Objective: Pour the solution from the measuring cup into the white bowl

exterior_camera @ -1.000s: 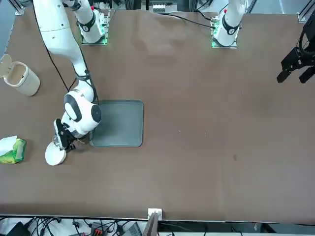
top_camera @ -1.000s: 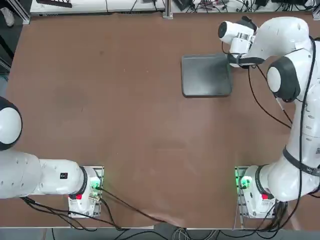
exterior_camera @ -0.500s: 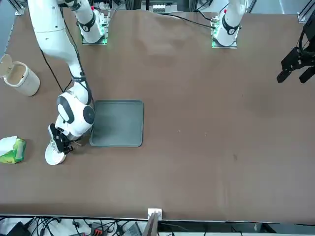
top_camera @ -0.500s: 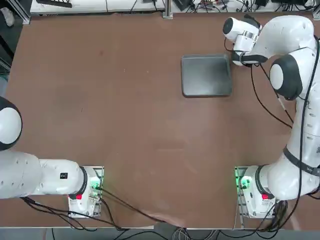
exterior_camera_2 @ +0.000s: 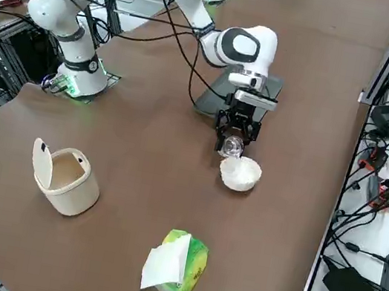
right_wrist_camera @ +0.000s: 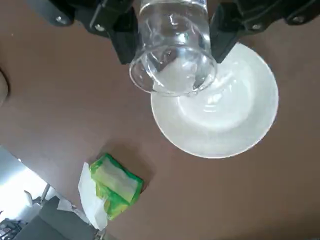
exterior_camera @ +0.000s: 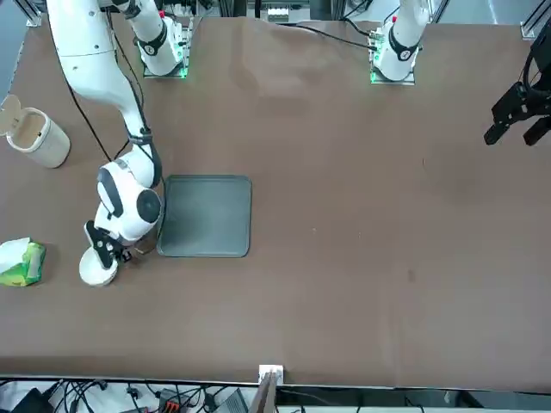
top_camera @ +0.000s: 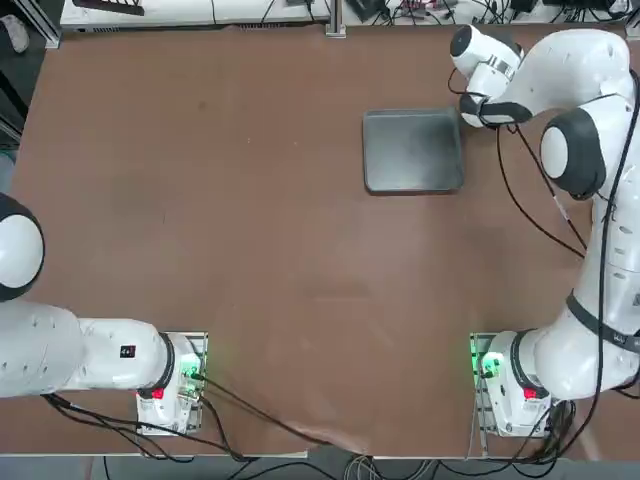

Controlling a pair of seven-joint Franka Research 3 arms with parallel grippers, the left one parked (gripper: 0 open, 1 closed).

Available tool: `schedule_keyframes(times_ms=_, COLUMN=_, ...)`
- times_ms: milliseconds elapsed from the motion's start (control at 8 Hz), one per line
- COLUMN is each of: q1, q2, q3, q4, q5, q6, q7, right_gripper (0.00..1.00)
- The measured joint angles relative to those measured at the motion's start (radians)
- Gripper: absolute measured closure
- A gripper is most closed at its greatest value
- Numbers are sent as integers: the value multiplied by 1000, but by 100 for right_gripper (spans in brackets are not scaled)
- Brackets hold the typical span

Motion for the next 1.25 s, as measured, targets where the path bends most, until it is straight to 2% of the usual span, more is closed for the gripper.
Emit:
schedule_keyframes(times_ms=500, q1=-21, q2=-4, q3=0, q4=22, q5=44, q6=0, q7=-102, right_gripper=26)
schedule_keyframes(times_ms=875, q1=-28, q2=-5, q3=-4, q4=58, q5=176, q6=-6, q7=-276, right_gripper=26)
schedule_keyframes(times_ms=1250, q1=-53, q2=-9, q3=-6, q4=89, q5=254, q6=-22, q7=-425, right_gripper=26)
